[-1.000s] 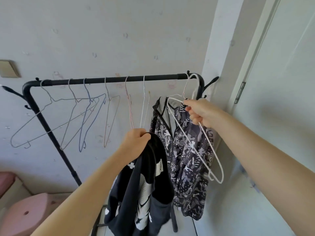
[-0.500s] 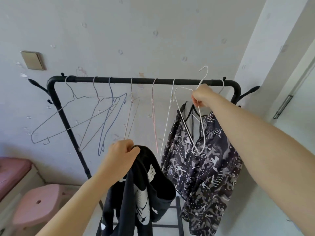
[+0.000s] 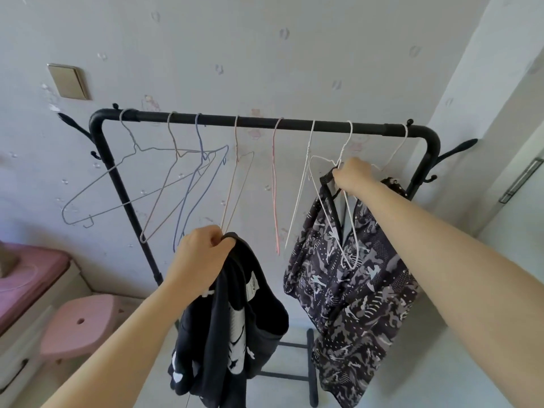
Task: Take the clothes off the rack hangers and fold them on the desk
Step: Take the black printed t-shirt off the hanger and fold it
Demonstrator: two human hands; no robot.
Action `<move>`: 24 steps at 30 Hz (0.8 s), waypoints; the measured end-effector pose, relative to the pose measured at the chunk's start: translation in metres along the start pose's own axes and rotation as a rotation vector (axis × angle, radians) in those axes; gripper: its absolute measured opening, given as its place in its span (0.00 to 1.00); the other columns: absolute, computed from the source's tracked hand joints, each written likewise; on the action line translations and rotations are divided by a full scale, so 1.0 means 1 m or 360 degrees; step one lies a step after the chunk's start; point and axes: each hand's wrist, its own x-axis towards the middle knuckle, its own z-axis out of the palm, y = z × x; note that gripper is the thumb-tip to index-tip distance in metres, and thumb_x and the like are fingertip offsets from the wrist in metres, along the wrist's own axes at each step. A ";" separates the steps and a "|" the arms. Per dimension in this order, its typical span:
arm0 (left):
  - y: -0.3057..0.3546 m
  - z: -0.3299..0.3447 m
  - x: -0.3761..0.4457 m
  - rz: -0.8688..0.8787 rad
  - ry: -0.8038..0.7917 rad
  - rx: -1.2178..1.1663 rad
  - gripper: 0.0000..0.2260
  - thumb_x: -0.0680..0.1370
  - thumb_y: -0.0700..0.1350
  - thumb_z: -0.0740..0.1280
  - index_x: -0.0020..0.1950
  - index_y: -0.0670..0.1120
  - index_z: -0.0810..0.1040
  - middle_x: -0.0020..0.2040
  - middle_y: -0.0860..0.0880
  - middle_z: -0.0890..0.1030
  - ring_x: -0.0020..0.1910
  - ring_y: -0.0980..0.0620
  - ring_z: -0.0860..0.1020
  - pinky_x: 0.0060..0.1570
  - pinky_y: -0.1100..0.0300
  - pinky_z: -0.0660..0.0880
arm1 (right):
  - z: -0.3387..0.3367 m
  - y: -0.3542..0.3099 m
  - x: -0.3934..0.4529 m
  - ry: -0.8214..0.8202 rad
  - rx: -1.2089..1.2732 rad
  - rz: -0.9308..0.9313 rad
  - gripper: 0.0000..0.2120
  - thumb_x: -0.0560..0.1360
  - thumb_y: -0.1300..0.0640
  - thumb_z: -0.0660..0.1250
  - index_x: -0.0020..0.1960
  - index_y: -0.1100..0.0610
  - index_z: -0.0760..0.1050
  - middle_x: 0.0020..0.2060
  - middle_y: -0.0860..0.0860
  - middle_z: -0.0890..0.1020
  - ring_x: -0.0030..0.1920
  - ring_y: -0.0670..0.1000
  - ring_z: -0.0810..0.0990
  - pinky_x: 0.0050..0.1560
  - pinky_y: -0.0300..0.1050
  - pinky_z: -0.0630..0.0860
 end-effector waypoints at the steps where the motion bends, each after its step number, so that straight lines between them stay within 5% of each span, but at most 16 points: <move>1: 0.002 -0.001 -0.001 -0.0002 0.0019 -0.0003 0.14 0.78 0.46 0.64 0.35 0.44 0.66 0.30 0.47 0.65 0.28 0.50 0.63 0.30 0.57 0.61 | -0.004 -0.002 -0.010 0.0069 -0.0186 -0.0069 0.11 0.80 0.58 0.60 0.52 0.66 0.73 0.57 0.63 0.77 0.55 0.62 0.77 0.47 0.46 0.72; 4: 0.009 -0.007 -0.009 0.0017 0.0097 -0.0022 0.14 0.78 0.45 0.64 0.35 0.44 0.65 0.30 0.47 0.64 0.30 0.50 0.63 0.30 0.57 0.60 | -0.009 -0.007 -0.039 0.0285 -0.0469 -0.0326 0.14 0.77 0.63 0.61 0.62 0.65 0.67 0.61 0.62 0.71 0.58 0.63 0.73 0.53 0.53 0.72; 6: 0.016 -0.012 -0.019 0.0010 0.0179 -0.0048 0.14 0.78 0.44 0.64 0.34 0.43 0.64 0.30 0.46 0.63 0.30 0.49 0.63 0.30 0.57 0.60 | -0.007 -0.010 -0.061 0.0239 -0.0413 -0.0589 0.12 0.77 0.64 0.60 0.60 0.66 0.70 0.59 0.61 0.72 0.55 0.62 0.74 0.54 0.54 0.73; 13: 0.023 -0.043 -0.063 -0.0135 0.0573 -0.0186 0.13 0.77 0.46 0.63 0.35 0.44 0.67 0.30 0.48 0.65 0.31 0.50 0.64 0.32 0.57 0.61 | 0.034 -0.025 -0.169 -0.0596 0.0066 -0.0930 0.13 0.78 0.51 0.63 0.57 0.58 0.76 0.49 0.51 0.79 0.51 0.51 0.77 0.51 0.45 0.74; 19: 0.013 -0.086 -0.121 -0.0287 0.0982 -0.0196 0.13 0.77 0.46 0.62 0.35 0.45 0.65 0.30 0.49 0.63 0.32 0.50 0.62 0.31 0.56 0.58 | 0.069 -0.036 -0.267 -0.1080 0.0462 -0.1192 0.32 0.74 0.39 0.66 0.72 0.48 0.59 0.55 0.44 0.73 0.49 0.42 0.76 0.47 0.36 0.71; 24: 0.004 -0.134 -0.172 -0.0369 0.1293 -0.0267 0.17 0.76 0.46 0.63 0.31 0.47 0.59 0.28 0.51 0.59 0.30 0.50 0.59 0.32 0.56 0.56 | 0.095 -0.052 -0.334 -0.1118 0.0510 -0.1303 0.45 0.64 0.34 0.72 0.72 0.42 0.52 0.67 0.43 0.67 0.64 0.48 0.72 0.62 0.54 0.73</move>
